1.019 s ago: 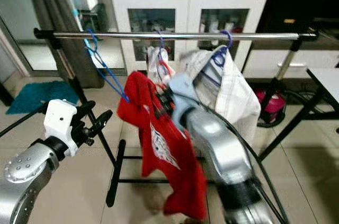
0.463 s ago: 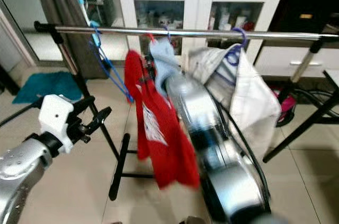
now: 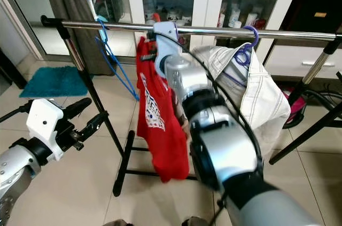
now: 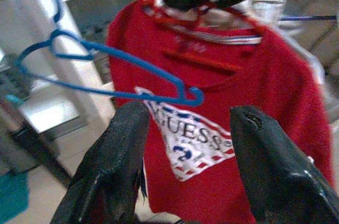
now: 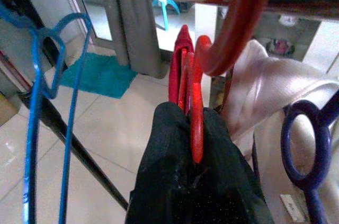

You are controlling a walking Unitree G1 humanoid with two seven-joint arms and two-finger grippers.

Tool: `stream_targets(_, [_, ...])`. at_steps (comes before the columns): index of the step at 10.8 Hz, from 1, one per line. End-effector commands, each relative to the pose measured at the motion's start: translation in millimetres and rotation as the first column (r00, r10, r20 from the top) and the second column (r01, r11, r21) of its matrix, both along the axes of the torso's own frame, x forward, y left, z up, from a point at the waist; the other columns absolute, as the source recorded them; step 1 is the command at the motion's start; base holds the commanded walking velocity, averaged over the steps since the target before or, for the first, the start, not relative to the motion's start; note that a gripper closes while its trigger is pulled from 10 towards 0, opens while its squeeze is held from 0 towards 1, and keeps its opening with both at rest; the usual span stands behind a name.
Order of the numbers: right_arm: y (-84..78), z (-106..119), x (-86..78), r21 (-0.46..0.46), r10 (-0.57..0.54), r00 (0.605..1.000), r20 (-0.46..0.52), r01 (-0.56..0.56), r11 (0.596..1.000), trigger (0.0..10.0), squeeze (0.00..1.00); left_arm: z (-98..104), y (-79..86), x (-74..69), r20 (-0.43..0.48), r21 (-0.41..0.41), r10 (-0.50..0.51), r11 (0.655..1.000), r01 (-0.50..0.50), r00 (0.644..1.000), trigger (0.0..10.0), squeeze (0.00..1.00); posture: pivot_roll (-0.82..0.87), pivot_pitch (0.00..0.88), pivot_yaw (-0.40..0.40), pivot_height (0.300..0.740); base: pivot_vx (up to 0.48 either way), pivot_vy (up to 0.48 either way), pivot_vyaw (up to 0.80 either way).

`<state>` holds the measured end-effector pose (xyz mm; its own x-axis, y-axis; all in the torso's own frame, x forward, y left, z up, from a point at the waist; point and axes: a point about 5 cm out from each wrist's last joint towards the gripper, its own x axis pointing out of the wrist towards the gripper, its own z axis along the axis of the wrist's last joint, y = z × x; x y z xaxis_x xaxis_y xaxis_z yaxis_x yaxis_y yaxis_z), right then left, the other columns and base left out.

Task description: Hang hanger

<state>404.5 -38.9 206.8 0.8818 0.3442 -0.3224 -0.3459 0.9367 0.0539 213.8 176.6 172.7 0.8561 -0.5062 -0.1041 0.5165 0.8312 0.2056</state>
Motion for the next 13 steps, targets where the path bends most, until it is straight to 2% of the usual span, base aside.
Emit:
stream_targets(1, [0.4,8.1,3.1,0.010,-0.022,1.000,0.019,0.022,1.000,10.0,0.00,4.6,1.4,-4.7,-0.001,0.017,-0.015,1.000,0.015,1.000,10.0,0.00,0.01,0.097,0.044,0.740,0.000,0.000,0.00])
stream_targets(3, [1.4,8.0,3.9,0.012,-0.036,0.999,0.008,0.036,0.999,10.0,0.00,7.1,2.3,-8.7,-0.004,0.025,-0.021,0.999,0.021,1.000,10.0,0.00,0.03,0.116,0.042,0.740,0.000,0.000,0.00])
stream_targets(6, [18.6,5.9,0.0,-0.028,0.035,0.999,0.021,-0.034,0.999,10.0,0.00,11.9,5.0,-20.8,-0.022,0.041,-0.015,0.999,0.016,1.000,10.0,0.00,0.06,0.152,0.018,0.740,0.000,0.000,0.00])
stream_targets(9, [47.0,12.4,-8.6,-0.034,0.216,0.972,0.092,-0.213,0.976,10.0,0.00,11.9,3.3,-21.2,-0.033,0.040,-0.006,0.999,0.007,0.999,10.0,0.00,0.07,0.144,0.019,0.740,0.000,0.000,0.00])
stream_targets(10, [47.1,11.2,-8.8,-0.052,0.218,0.971,0.097,-0.214,0.975,10.0,1.00,11.5,3.4,-19.4,-0.033,0.042,-0.006,0.999,0.008,0.999,10.0,0.00,0.06,0.140,0.021,0.740,0.000,0.000,0.00])
stream_targets(12, [42.9,8.1,-8.2,-0.032,0.231,0.968,0.096,-0.229,0.973,10.0,1.00,11.1,1.2,-11.0,-0.022,0.014,-0.004,1.000,0.004,1.000,10.0,0.00,0.03,0.109,0.042,0.740,0.000,0.000,0.00])
stream_targets(13, [35.2,12.1,-5.1,0.003,0.232,0.966,0.111,-0.234,0.972,10.0,1.00,7.8,-1.7,-2.2,-0.021,-0.002,-0.004,1.000,0.004,1.000,10.0,0.00,0.01,0.085,0.056,0.740,0.000,0.000,0.00])
